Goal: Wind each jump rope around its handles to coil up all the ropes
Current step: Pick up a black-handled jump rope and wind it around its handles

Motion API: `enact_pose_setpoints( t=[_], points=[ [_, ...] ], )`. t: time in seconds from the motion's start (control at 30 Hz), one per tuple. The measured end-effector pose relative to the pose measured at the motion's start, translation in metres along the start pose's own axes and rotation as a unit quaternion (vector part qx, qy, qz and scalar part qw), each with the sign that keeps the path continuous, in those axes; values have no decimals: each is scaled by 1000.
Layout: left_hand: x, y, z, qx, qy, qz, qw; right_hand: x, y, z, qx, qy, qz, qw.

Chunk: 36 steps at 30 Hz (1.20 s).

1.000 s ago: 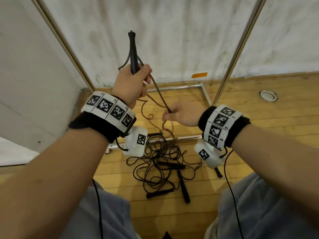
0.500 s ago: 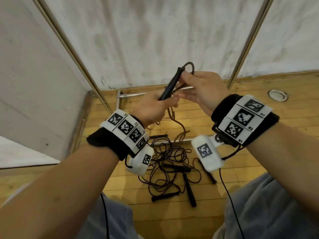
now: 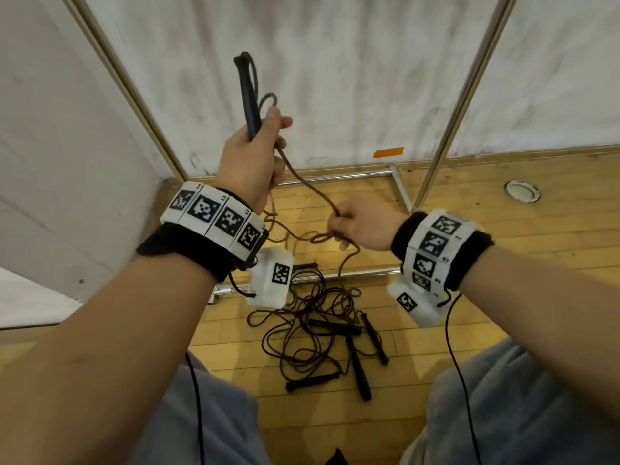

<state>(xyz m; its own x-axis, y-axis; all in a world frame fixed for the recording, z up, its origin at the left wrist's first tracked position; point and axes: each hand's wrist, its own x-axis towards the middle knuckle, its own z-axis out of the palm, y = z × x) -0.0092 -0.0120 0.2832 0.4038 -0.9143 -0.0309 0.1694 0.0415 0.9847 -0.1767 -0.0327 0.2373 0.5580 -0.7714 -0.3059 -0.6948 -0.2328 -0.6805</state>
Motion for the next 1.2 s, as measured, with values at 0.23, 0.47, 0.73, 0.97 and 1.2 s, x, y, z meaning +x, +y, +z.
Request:
enact_pose_setpoints(
  t=[0.23, 0.47, 0.73, 0.97, 1.2],
  points=[
    [-10, -1, 2, 4, -23, -45, 999, -21, -12, -43, 316, 160, -48, 934],
    [-29, -13, 16, 102, -186, -50, 976, -31, -33, -56, 449, 257, -93, 851],
    [-39, -24, 28, 107, -215, -25, 970, -19, -41, -58, 468, 303, -73, 827],
    [-31, -23, 34, 117, -156, -11, 981, -12, -31, -51, 448, 293, -69, 842],
    [-8, 5, 19, -14, -101, -41, 994, -9, -7, -30, 206, -64, -60, 975]
  ],
)
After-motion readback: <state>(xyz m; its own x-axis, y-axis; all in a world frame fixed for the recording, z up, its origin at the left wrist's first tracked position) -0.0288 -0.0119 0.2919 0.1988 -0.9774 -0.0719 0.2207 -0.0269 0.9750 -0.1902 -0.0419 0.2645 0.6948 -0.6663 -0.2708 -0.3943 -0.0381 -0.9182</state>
